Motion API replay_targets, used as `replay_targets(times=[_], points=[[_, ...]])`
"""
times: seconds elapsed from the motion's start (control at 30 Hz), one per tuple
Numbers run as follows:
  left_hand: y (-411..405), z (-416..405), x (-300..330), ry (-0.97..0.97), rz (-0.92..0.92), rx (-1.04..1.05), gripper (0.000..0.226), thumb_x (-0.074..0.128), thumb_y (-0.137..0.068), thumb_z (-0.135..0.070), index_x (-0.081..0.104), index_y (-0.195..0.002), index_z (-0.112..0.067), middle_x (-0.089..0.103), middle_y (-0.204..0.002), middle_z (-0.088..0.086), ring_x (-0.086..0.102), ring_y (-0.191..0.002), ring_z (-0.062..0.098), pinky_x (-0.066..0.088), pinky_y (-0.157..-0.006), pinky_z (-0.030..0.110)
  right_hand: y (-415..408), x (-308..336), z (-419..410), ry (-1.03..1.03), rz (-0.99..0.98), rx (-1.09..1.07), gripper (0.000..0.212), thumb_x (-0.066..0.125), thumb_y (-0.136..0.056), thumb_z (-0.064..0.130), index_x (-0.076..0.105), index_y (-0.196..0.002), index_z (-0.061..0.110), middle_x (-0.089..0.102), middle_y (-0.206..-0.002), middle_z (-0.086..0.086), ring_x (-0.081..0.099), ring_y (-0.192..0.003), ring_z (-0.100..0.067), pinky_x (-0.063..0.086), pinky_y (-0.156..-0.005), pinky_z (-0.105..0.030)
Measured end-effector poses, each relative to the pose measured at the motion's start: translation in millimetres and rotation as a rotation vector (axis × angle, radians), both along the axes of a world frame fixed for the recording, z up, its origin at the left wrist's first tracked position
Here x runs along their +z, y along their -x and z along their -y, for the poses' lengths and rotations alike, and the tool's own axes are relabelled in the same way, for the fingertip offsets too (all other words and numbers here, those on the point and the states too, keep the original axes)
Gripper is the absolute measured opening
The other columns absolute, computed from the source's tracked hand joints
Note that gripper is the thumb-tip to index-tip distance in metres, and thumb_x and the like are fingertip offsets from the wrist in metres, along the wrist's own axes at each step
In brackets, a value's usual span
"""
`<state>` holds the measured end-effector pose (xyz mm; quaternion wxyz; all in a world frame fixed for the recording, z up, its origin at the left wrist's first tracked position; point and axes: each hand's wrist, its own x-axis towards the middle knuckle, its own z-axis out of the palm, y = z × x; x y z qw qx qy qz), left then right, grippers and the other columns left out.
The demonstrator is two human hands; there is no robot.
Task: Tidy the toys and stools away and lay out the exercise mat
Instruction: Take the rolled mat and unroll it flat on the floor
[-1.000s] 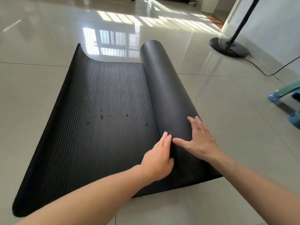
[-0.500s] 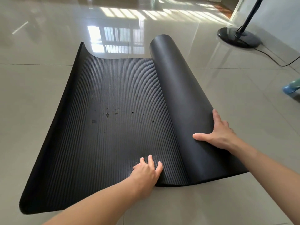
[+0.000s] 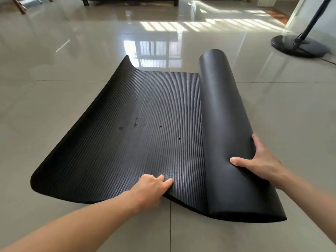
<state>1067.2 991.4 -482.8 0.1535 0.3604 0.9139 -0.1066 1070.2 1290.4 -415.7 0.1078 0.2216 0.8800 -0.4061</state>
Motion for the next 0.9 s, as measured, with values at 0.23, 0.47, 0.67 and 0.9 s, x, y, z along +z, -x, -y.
replay_targets(times=[0.23, 0.47, 0.67, 0.9], points=[[-9.6, 77.7, -4.0, -0.034, -0.077, -0.033, 0.064, 0.064, -0.033, -0.023, 0.059, -0.097, -0.03, 0.067, -0.065, -0.01, 0.054, -0.033, 0.007, 0.038, -0.031, 0.013, -0.3, -1.9, 43.5, 0.136, 0.02, 0.068, 0.113, 0.081, -0.068, 0.028, 0.004, -0.15, 0.025, 0.029, -0.152, 0.002, 0.034, -0.136, -0.019, 0.028, -0.109, -0.032], [-27.7, 170.2, 0.8, -0.034, -0.12, 0.074, 0.086, 0.077, -0.024, -0.019, 0.046, -0.104, -0.028, 0.071, -0.074, -0.012, 0.062, -0.046, 0.002, 0.042, -0.033, 0.015, -2.3, -10.0, 110.5, 0.303, 0.038, 0.162, 0.114, 0.081, -0.067, 0.031, 0.003, -0.149, 0.031, 0.033, -0.148, 0.009, 0.039, -0.129, -0.013, 0.031, -0.105, -0.029], [-40.9, 241.7, 16.5, 0.05, -0.133, 0.188, 0.077, 0.082, -0.013, -0.014, 0.076, -0.089, -0.025, 0.075, -0.083, -0.006, 0.068, -0.056, 0.002, 0.046, -0.037, 0.013, -1.9, -24.0, 184.4, 0.39, 0.053, 0.229, 0.118, 0.081, -0.067, 0.034, -0.004, -0.149, 0.032, 0.036, -0.145, 0.012, 0.042, -0.126, -0.011, 0.03, -0.109, -0.03], [-59.4, 292.3, 34.5, 0.177, -0.012, 0.45, 0.069, 0.082, -0.045, -0.019, 0.068, -0.112, -0.028, 0.07, -0.111, -0.006, 0.069, -0.087, 0.002, 0.051, -0.064, 0.014, -4.9, -31.7, 241.1, 0.468, 0.093, 0.31, 0.118, 0.08, -0.067, 0.039, -0.007, -0.147, 0.036, 0.031, -0.148, 0.012, 0.038, -0.132, -0.013, 0.029, -0.112, -0.036]])
